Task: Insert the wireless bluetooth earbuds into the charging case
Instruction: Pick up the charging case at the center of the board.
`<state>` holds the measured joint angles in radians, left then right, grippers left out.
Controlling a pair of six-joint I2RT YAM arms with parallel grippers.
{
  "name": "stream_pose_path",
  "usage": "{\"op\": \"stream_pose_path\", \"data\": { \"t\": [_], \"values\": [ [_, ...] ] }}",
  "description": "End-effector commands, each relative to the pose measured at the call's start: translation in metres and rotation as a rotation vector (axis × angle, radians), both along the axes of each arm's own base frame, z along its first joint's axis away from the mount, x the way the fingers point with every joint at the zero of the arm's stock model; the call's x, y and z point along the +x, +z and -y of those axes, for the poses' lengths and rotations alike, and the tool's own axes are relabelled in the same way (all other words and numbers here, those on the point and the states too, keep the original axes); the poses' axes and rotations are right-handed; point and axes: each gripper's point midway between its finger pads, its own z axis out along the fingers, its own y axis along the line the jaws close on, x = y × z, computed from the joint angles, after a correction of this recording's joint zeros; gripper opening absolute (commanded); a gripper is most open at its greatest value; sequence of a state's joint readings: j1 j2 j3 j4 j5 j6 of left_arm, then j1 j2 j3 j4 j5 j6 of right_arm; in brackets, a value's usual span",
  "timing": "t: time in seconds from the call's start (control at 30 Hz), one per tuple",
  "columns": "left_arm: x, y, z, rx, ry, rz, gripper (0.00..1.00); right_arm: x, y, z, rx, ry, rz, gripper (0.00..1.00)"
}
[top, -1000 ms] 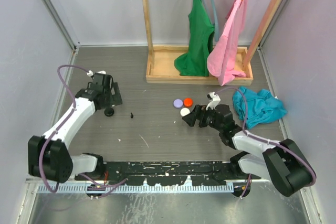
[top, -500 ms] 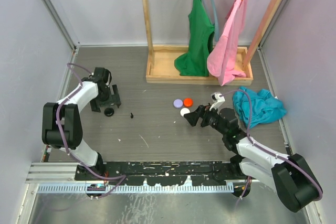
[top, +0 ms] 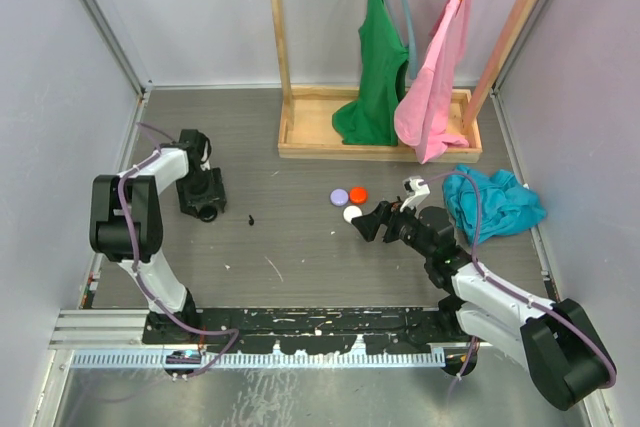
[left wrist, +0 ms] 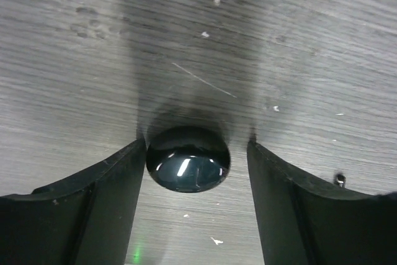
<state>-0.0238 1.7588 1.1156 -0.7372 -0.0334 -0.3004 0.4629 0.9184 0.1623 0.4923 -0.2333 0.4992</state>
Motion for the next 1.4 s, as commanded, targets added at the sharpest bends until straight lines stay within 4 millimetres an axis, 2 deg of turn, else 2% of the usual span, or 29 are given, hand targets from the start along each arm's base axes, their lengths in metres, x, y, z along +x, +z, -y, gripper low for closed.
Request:
{"op": "stream_pose_path", "data": {
  "t": [0.0, 0.13, 0.23, 0.47, 0.53, 0.73, 0.77, 0.87, 1.0, 1.13, 1.37],
  "values": [
    [0.007, -0.004, 0.005, -0.035, -0.004, 0.0, 0.64, 0.005, 0.012, -0.003, 0.013, 0.004, 0.058, 0.89],
    [0.004, -0.009, 0.011, -0.07, 0.011, 0.003, 0.54, 0.007, 0.011, -0.002, -0.006, 0.007, 0.059, 0.89],
    [0.003, -0.003, 0.019, -0.117, 0.028, 0.032, 0.46, 0.005, 0.013, -0.005, -0.006, 0.031, 0.079, 0.89],
    [0.002, 0.025, 0.053, -0.318, 0.09, 0.183, 0.36, -0.003, 0.025, -0.02, 0.046, 0.119, 0.149, 0.88],
    [0.001, 0.039, 0.062, -0.381, 0.105, 0.244, 0.34, -0.004, 0.026, -0.024, 0.048, 0.14, 0.161, 0.87],
    [-0.005, 0.082, 0.09, -0.523, 0.122, 0.414, 0.31, -0.007, 0.036, -0.04, 0.032, 0.186, 0.236, 0.87],
    [-0.005, 0.094, 0.097, -0.546, 0.113, 0.462, 0.31, -0.008, 0.04, -0.045, 0.017, 0.198, 0.264, 0.87],
    [-0.009, 0.114, 0.122, -0.617, 0.099, 0.538, 0.31, -0.011, 0.052, -0.058, -0.034, 0.213, 0.357, 0.88],
    [-0.011, 0.134, 0.151, -0.731, 0.098, 0.587, 0.31, -0.017, 0.071, -0.075, -0.067, 0.233, 0.471, 0.88],
    [-0.009, 0.154, 0.174, -0.821, 0.111, 0.643, 0.31, -0.017, 0.092, -0.085, -0.073, 0.227, 0.585, 0.88],
    [-0.009, 0.173, 0.21, -0.98, 0.172, 0.69, 0.3, -0.008, 0.118, -0.1, -0.065, 0.191, 0.709, 0.9]
  ]
}}
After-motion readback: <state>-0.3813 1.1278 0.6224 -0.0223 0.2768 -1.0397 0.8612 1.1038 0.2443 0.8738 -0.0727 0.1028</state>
